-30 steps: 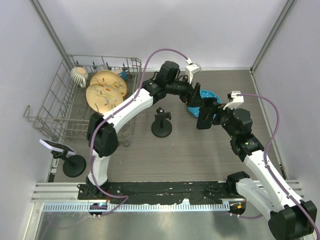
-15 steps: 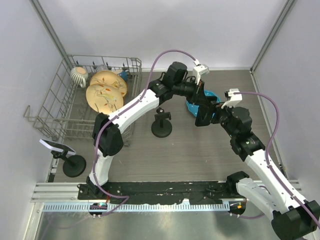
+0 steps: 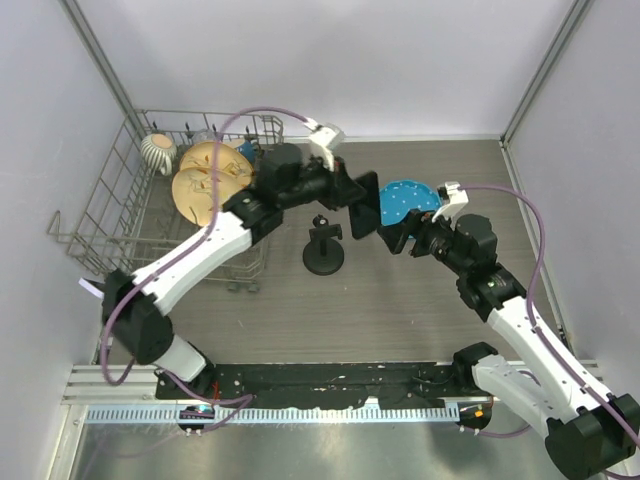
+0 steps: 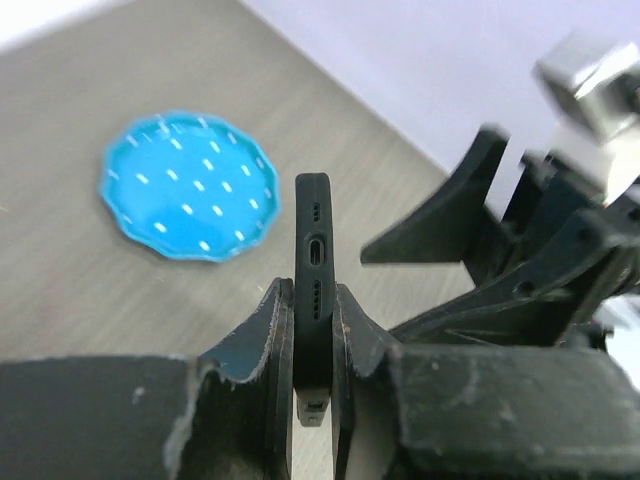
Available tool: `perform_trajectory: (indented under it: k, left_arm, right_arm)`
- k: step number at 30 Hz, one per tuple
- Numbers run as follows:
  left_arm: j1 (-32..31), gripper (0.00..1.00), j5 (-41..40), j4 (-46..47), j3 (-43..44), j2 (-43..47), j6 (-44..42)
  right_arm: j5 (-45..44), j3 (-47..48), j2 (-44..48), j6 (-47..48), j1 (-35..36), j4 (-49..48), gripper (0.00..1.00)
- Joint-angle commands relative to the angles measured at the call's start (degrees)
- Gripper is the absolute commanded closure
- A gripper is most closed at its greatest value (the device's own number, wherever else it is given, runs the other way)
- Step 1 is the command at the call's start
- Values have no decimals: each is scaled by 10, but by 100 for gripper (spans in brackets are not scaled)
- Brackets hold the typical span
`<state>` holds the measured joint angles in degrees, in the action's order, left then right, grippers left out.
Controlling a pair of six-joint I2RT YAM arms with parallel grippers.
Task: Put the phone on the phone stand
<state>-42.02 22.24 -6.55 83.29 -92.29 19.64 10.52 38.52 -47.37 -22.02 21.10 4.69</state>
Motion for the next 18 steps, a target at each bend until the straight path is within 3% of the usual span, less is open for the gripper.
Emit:
perform_trajectory:
  k: [1, 5, 11, 18]
  left_arm:
    - [23, 100, -60, 193, -53, 131, 44]
    - [30, 100, -62, 276, -121, 193, 99]
    - [33, 100, -62, 378, -202, 276, 188]
    - [33, 100, -75, 464, -261, 309, 293]
  right_arm:
    - [89, -14, 13, -59, -2, -71, 16]
    - [197, -51, 7, -152, -2, -230, 16]
    - [235, -105, 12, -275, -1, -486, 16]
    - [258, -129, -33, -363, 31, -660, 17]
